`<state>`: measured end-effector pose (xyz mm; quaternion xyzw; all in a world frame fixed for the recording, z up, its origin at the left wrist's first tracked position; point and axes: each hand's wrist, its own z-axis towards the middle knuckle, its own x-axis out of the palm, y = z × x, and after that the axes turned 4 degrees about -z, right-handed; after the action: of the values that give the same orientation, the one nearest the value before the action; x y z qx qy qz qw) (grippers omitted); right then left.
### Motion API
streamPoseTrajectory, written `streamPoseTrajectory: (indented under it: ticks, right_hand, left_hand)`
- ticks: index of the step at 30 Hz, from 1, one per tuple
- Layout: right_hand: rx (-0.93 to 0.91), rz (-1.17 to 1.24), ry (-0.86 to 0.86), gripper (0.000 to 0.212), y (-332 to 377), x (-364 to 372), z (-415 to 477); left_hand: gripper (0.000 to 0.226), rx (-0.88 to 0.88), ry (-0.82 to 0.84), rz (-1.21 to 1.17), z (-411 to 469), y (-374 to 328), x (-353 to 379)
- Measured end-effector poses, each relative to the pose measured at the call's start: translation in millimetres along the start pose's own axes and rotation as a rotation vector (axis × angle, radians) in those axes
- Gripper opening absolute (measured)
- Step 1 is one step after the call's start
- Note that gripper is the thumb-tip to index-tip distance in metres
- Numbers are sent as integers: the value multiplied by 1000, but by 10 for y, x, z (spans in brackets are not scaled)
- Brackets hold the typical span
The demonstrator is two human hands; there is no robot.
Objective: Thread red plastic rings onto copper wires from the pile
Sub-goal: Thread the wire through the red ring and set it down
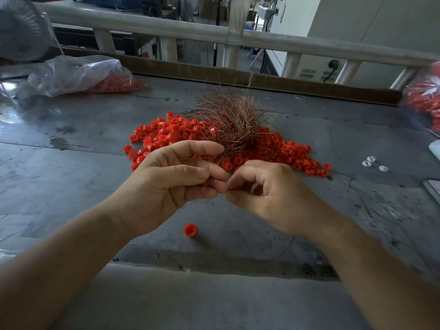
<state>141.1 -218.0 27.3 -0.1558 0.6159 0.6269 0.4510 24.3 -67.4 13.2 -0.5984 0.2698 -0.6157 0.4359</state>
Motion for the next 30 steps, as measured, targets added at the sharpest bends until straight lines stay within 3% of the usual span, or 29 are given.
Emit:
streamPoseTrajectory:
  ticks: [2,5,7,10,16,23,30]
  right_hand:
    - [0,7,-24,14,2,-24,-6]
    - [10,-5,17,17,6,-63,-17]
    - [13,-61,78,9,8,-38,-21]
    - [-6,-180,187,6,21,62,-21]
    - [21,-254,322,10,30,108,-19]
    - [85,-249,494,33,51,-60,-48]
    - [109,-200,569,36,38,-156,-84]
  left_hand:
    - [29,-7,-55,81,-7,-21,29]
    - [7,37,-347,412,25,-36,7]
    - [14,81,-514,537,61,-35,-61]
    - [23,102,-638,645,87,-32,-130]
    - [35,103,-589,1199,96,52,-220]
    - [21,56,-551,1458,101,130,-207]
    - [16,52,-529,1672,124,169,-163]
